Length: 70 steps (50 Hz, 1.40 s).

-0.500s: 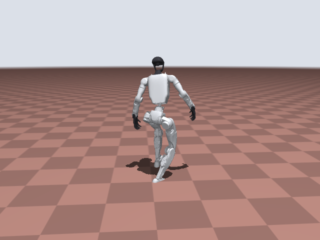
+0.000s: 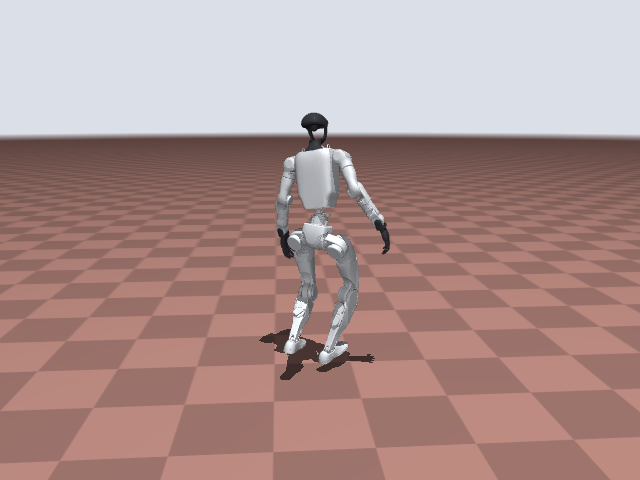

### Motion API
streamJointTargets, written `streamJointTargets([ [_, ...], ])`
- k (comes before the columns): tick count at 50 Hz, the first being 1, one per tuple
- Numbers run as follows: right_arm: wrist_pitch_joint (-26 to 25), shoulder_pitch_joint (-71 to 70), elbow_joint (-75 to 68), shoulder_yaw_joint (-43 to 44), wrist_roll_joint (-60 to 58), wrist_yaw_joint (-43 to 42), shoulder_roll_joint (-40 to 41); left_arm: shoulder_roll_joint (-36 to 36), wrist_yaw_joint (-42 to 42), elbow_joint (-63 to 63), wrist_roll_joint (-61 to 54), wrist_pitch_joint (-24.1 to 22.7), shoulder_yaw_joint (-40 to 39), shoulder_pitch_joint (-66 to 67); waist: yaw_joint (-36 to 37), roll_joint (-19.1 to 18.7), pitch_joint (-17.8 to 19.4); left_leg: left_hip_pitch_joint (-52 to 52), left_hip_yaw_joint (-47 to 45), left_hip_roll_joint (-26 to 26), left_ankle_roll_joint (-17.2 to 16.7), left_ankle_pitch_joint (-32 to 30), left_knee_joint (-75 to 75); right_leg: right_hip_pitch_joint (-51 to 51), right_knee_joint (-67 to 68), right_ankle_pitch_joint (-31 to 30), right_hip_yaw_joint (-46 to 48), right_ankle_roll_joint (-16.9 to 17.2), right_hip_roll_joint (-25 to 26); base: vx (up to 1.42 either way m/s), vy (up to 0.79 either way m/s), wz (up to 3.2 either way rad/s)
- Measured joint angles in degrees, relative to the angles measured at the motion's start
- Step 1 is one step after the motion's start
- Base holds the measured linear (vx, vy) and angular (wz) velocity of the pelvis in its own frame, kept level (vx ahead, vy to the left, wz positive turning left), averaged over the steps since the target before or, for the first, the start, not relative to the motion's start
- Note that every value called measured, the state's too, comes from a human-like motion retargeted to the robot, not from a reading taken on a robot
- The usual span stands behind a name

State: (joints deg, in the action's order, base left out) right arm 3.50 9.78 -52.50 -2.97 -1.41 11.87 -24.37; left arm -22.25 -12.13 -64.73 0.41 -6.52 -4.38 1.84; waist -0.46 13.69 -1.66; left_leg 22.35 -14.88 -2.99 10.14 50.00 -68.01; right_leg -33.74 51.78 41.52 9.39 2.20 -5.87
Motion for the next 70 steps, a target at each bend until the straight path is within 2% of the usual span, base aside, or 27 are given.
streamJointTargets([
  [3,-0.4,-1.9,3.6,1.6,0.6,0.0,-0.9,-0.1,-0.4,0.6,0.6,0.9,-2.0,1.4,1.5,1.5,0.3,15.1,-2.8,4.5,4.3,0.0,-18.8,0.5,2.1,2.9,0.1,-1.8,-1.3,0.43,-0.09,0.17],
  [5,-0.3,-3.3,6.5,2.3,1.1,0.0,-1.2,-0.1,-0.5,1.1,0.8,1.2,-3.3,2.1,1.9,2.6,-0.2,24.9,-3.5,7.0,4.9,0.0,-21.6,0.5,1.6,3.3,0.2,-2.2,-2.1,0.4,-0.14,0.25],
  [8,0.0,-4.8,10.4,2.9,2.0,-0.4,-0.9,-0.3,0.4,2.1,0.7,1.0,-5.0,2.7,3.1,2.9,-1.8,34.6,-4.8,9.4,4.9,0.0,-15.2,0.9,-1.7,2.0,0.4,-1.3,-1.8,0.43,-0.04,-0.05],
  [12,0.4,-6.8,10.9,2.6,1.9,-1.2,-0.4,-0.5,2.4,2.8,0.3,0.4,-5.9,2.7,5.7,3.0,-3.1,38.4,-6.7,9.5,4.9,0.0,-4.1,3.2,-5.8,0.1,1.4,0.8,-2.2,0.47,0.1,-0.32],
  [15,0.7,-8.3,7.7,1.7,1.6,-1.8,-0.1,-0.9,3.2,3.3,0.1,-0.2,-6.1,2.4,7.6,3.5,-3.5,37.4,-7.0,8.7,4.8,0.0,-0.5,5.4,-7.4,-2.4,2.3,2.6,-3.2,0.49,0.12,-0.35],
  [20,0.4,-9.3,-0.6,0.2,0.6,-1.3,0.6,-1.3,2.5,2.1,-0.6,-0.4,-5.9,2.7,9.3,4.2,-4.7,29.6,-7.7,6.0,4.9,0.0,6.0,8.8,-8.6,-12.8,2.1,7.5,-5.5,0.49,0.15,-0.31],
  [22,0.0,-9.2,-3.5,-0.5,-0.1,-0.4,0.6,-1.0,1.6,0.7,-0.7,0.2,-5.9,3.4,9.1,4.0,-5.2,24.7,-8.2,4.3,4.8,0.0,10.7,9.3,-4.7,-15.8,3.0,8.1,-8.1,0.47,0.17,-0.34],
  [24,-0.3,-9.0,-5.6,-1.0,-0.9,0.7,0.4,-0.7,0.4,-0.8,-0.5,0.8,-5.9,4.0,8.2,3.8,-5.4,19.0,-8.7,2.1,4.5,0.0,16.2,8.9,2.8,-16.0,3.9,7.1,-11.8,0.46,0.16,-0.29],
  [27,-0.3,-8.6,-7.3,-1.1,-1.5,2.2,0.0,-0.3,-1.2,-2.1,0.4,1.8,-5.5,4.4,5.9,3.3,-5.2,10.5,-8.8,-1.6,4.2,-0.3,24.8,6.5,17.0,-12.7,3.8,3.6,-17.2,0.44,0.15,-0.16],
  [30,0.2,-8.0,-8.3,-0.4,-1.0,3.1,-0.3,-0.2,-1.5,-2.1,1.5,2.6,-4.2,3.9,2.9,2.4,-4.6,2.2,-7.6,-5.2,3.0,-2.0,34.2,2.4,27.1,-7.2,2.4,0.8,-18.6,0.43,0.11,0.07],
  [34,0.6,-6.7,-10.0,0.7,-0.1,3.1,-0.6,-0.2,0.1,-1.2,3.0,3.3,-1.9,1.2,-0.9,0.7,-3.8,-7.7,-5.4,-7.4,1.1,-4.2,44.5,-3.7,27.6,-0.8,2.8,-0.1,-15.8,0.42,0.06,0.26],
  [37,0.4,-5.3,-11.6,1.2,0.4,2.8,-0.7,-0.4,1.9,0.4,4.0,3.1,-0.1,-1.7,-3.1,0.1,-3.0,-13.7,-4.2,-7.9,-0.1,-5.1,49.2,-7.1,19.9,0.2,4.6,0.9,-13.0,0.41,0.01,0.35],
  [40,-0.1,-3.0,-13.0,2.0,0.6,2.6,-0.5,-0.7,3.1,2.9,4.6,1.9,1.7,-4.4,-4.3,0.1,-2.7,-18.3,-3.2,-7.7,-1.3,-5.4,51.8,-8.1,7.4,-2.5,6.3,3.9,-9.4,0.41,-0.01,0.37],
  [45,-1.4,1.9,-14.0,4.2,0.8,2.1,0.1,-1.0,3.3,7.7,4.5,-0.4,4.0,-6.9,-4.4,0.8,-3.6,-22.7,-3.2,-6.7,-3.0,-4.7,50.8,-4.8,-12.4,-10.8,8.4,8.1,-3.9,0.44,-0.05,0.32],
  [47,-1.8,3.5,-13.7,4.9,1.0,2.0,0.1,-0.8,3.2,8.9,4.2,-0.7,4.3,-6.8,-4.3,1.5,-4.0,-23.3,-3.1,-6.4,-3.4,-3.4,46.8,-3.0,-12.4,-12.6,8.5,7.5,-3.6,0.49,-0.09,0.27],
  [49,-1.9,4.5,-13.0,5.2,1.4,1.5,0.3,-0.6,3.3,9.3,4.1,-0.7,4.4,-5.8,-4.0,2.0,-4.3,-22.0,-2.5,-5.0,-4.2,-1.8,37.5,-1.8,-8.3,-11.7,7.7,5.5,-3.3,0.5,-0.1,0.15],
  [52,-2.2,3.8,-11.5,5.3,2.0,0.3,0.8,-0.6,3.3,8.5,4.5,0.3,4.0,-4.0,-3.1,0.8,-2.8,-15.8,-2.0,1.5,-5.7,-0.4,12.9,0.0,-1.0,-4.8,7.6,0.3,-0.7,0.46,-0.09,-0.01],
  [55,-2.2,0.4,-10.0,4.5,2.6,-0.9,1.2,0.1,2.5,6.0,5.9,2.2,3.7,-2.5,-1.6,-0.8,-1.1,-6.4,-1.1,8.3,-4.1,0.0,-3.9,0.9,2.9,0.5,7.6,-3.7,2.1,0.4,-0.05,-0.22],
  [58,-1.8,-3.6,-8.9,3.3,3.0,-1.5,2.1,1.5,0.4,2.0,6.3,3.8,3.6,-1.5,-0.7,0.0,-1.2,2.3,-0.1,8.8,-1.4,0.0,-0.8,1.2,2.2,1.3,5.7,-4.3,2.2,0.36,0.02,-0.26],
  [60,-1.3,-5.6,-8.1,2.6,3.4,-1.4,2.9,2.3,-1.5,-1.2,6.4,4.4,3.8,-1.0,0.2,0.4,-1.5,5.3,0.8,7.5,-1.3,0.0,6.6,2.3,0.8,1.1,4.1,-3.6,2.7,0.38,0.09,-0.59],
  [62,-0.7,-6.8,-7.4,2.0,3.7,-0.5,3.5,2.9,-2.8,-3.9,6.3,4.6,4.4,-0.3,1.6,-0.1,-1.1,5.6,2.5,5.7,-2.7,-0.5,14.5,5.2,-1.0,1.3,2.4,-2.8,3.9,0.39,0.13,-0.86],
  [65,-0.2,-8.7,-6.9,1.2,3.8,0.8,4.0,3.3,-3.7,-6.3,6.4,4.7,4.9,0.0,3.2,-1.4,-0.6,4.4,6.0,3.1,-4.9,-5.3,24.6,9.3,-4.3,1.6,0.2,-2.5,5.7,0.32,0.12,-0.73],
  [68,-0.4,-9.8,-7.2,0.7,3.2,1.6,4.4,3.1,-3.7,-6.7,5.7,4.4,4.6,-0.2,3.2,-1.6,-1.0,2.2,7.3,0.3,-5.7,-10.2,30.2,11.0,-5.5,2.6,-1.4,-2.4,5.1,0.25,0.12,-0.34],
  [70,-0.4,-9.7,-7.3,0.3,2.5,2.1,4.8,2.9,-3.1,-6.2,4.9,4.1,4.4,-0.2,3.2,-1.8,-1.6,1.6,7.3,-0.5,-5.5,-10.8,30.8,11.4,-5.3,3.4,-2.0,-2.2,4.5,0.21,0.11,-0.22],
])
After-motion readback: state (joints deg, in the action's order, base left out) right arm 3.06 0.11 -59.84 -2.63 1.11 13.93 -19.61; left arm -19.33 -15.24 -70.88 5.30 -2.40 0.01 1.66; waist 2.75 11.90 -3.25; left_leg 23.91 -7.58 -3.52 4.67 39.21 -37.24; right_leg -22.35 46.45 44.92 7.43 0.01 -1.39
